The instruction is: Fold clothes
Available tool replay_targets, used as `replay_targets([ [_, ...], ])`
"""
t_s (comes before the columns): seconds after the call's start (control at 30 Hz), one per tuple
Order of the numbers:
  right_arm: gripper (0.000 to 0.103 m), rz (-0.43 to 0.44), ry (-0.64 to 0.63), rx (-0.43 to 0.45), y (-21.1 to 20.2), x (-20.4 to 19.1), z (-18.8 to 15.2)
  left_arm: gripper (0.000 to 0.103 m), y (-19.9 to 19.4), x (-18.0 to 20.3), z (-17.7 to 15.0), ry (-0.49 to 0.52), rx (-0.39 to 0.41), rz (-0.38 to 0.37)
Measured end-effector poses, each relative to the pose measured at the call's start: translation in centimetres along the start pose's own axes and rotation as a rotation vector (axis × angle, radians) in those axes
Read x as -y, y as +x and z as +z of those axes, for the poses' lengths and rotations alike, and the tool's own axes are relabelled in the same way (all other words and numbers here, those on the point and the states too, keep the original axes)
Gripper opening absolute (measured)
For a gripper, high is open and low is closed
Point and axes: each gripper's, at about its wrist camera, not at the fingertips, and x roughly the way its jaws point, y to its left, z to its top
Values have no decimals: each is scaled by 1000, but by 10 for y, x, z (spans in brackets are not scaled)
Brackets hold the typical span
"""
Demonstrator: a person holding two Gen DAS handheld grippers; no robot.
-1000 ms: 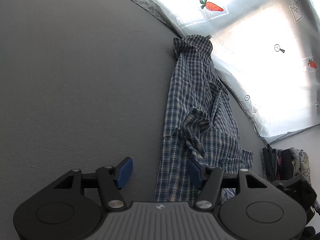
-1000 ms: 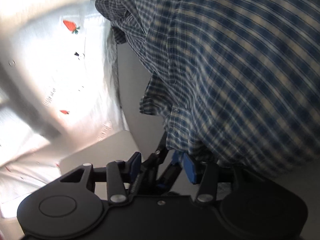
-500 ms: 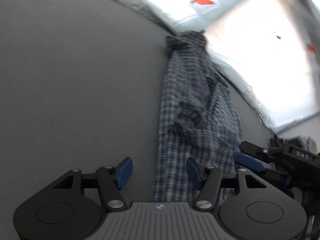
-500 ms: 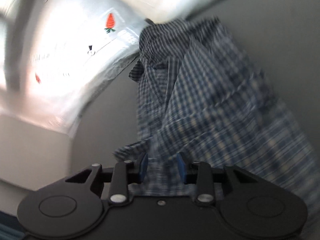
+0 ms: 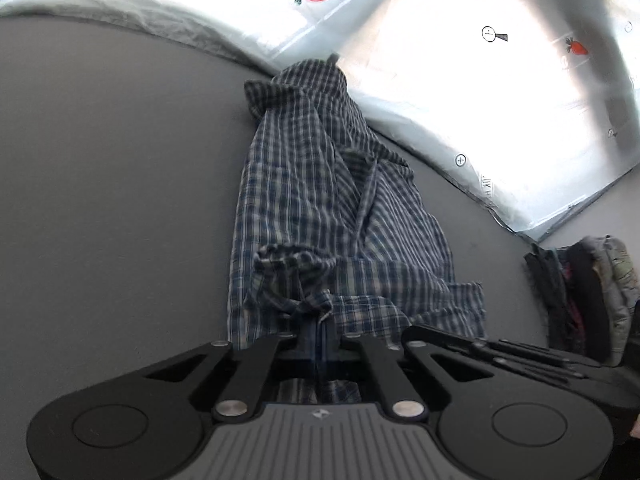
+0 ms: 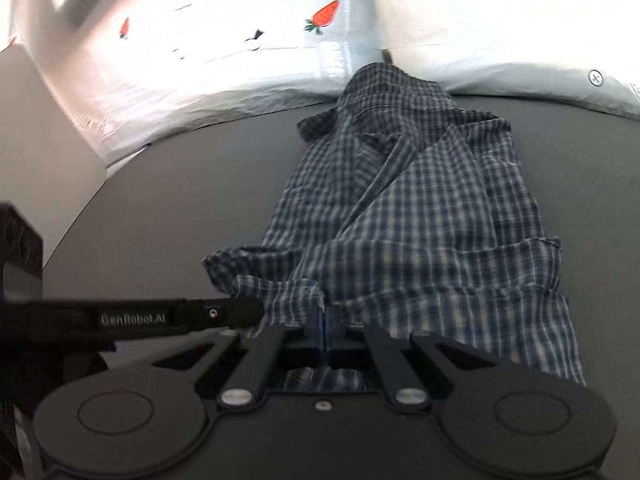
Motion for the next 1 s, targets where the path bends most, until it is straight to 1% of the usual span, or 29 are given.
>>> replay_targets([
  [0.03, 3, -5, 22, 7, 0, 3, 1, 3, 1, 0, 1, 0, 8, 14],
  [0.1, 15, -53, 49, 47, -9, 9, 0, 3, -2, -3, 2, -34, 25, 32],
  [0.13, 19, -86, 60, 71, -15, 12, -1, 7, -6, -3, 3, -42, 45, 38],
  [0.17, 34, -115, 73, 95, -23, 17, -2, 10, -14, -4, 4, -44, 78, 40],
  [0.2, 45, -139, 88, 118, -32, 23, -4, 22, -23, -5, 5, -48, 111, 43],
  [0.23, 45, -162, 103, 141, -41, 29, -6, 32, -31, -6, 6, -60, 127, 51],
  [0.27, 45, -174, 136, 157, -50, 36, -9, 35, -38, -7, 5, -75, 135, 61],
  [0.3, 49, -167, 196, 159, -57, 45, -16, 39, -45, -9, 5, -90, 144, 71],
  [0.37, 52, -151, 317, 164, -72, 63, -29, 43, -60, -12, -1, -130, 134, 88],
  [0.43, 59, -136, 439, 169, -87, 80, -42, 53, -74, -15, -13, -173, 106, 88],
  [0.47, 65, -128, 499, 171, -95, 89, -49, 55, -80, -15, -20, -194, 93, 87],
  [0.5, 68, -120, 560, 173, -102, 98, -56, 60, -86, -15, -29, -215, 80, 87],
  [0.53, 69, -106, 630, 173, -108, 106, -65, 62, -91, -14, -38, -237, 66, 86],
  [0.63, 74, -27, 883, 159, -117, 125, -103, 66, -103, -10, -67, -313, 41, 57],
  [0.67, 76, 18, 956, 148, -115, 131, -115, 66, -106, -10, -78, -347, 40, 39],
  [0.73, 76, 104, 1094, 123, -108, 141, -138, 70, -108, -12, -98, -438, 37, -12],
  [0.8, 76, 168, 1197, 97, -98, 146, -154, 70, -102, -13, -109, -511, 29, -58],
  [0.87, 76, 218, 1252, 96, -89, 147, -162, 70, -94, -12, -115, -549, 43, -86],
  [0.9, 76, 234, 1267, 99, -85, 147, -164, 70, -91, -12, -117, -553, 54, -87],
  [1.0, 76, 245, 1276, 105, -77, 144, -163, 69, -79, -12, -116, -583, 90, -69],
])
